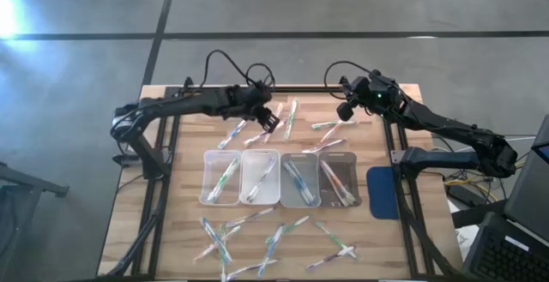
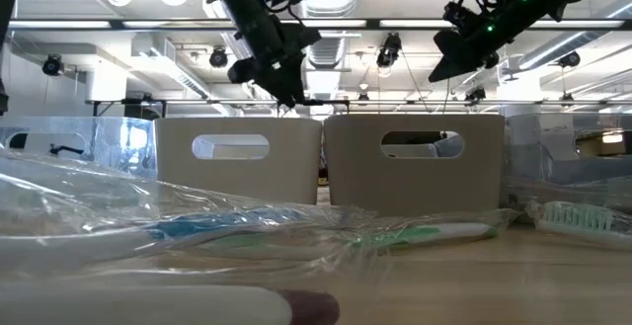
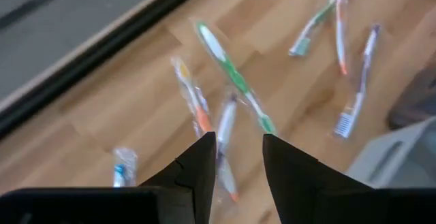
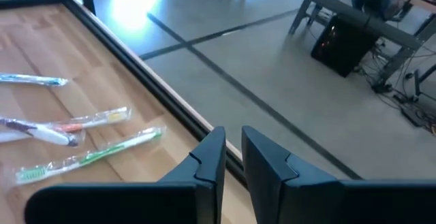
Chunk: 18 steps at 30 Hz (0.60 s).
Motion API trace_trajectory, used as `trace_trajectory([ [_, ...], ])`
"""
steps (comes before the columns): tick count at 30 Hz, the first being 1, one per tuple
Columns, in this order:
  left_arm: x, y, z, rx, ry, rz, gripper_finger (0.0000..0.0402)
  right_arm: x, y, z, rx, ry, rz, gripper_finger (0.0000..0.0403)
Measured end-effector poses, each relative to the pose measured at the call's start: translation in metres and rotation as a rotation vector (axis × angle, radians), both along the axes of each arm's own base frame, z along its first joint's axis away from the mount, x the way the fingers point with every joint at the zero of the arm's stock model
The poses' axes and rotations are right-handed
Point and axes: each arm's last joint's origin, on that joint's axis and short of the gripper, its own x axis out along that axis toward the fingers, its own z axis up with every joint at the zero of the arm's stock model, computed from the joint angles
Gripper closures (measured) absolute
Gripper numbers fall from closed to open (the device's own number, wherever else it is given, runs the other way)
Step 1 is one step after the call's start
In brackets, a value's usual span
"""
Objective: Pick & Place Toothbrushes
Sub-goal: Put the green toothbrush into the transparent bin
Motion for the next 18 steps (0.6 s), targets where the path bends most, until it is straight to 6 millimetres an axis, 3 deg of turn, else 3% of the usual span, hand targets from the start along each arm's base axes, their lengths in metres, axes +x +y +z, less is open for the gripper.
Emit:
trace_trajectory([
  [6, -0.005, 0.032, 0.0, 0.027, -0.04, 0.061, 0.0281, 0.001, -0.001, 0.003, -0.015, -0.041, -0.004, 0.0352],
  [10, 0.002, 0.049, -0.003, 0.022, -0.109, -0.015, 0.029, 0.003, -0.002, 0.009, -0.048, -0.092, -0.004, 0.0346],
  [18, 0.039, 0.076, -0.004, 0.078, -0.104, -0.094, 0.0299, 0.013, -0.01, -0.004, -0.04, -0.023, -0.006, 0.0333],
])
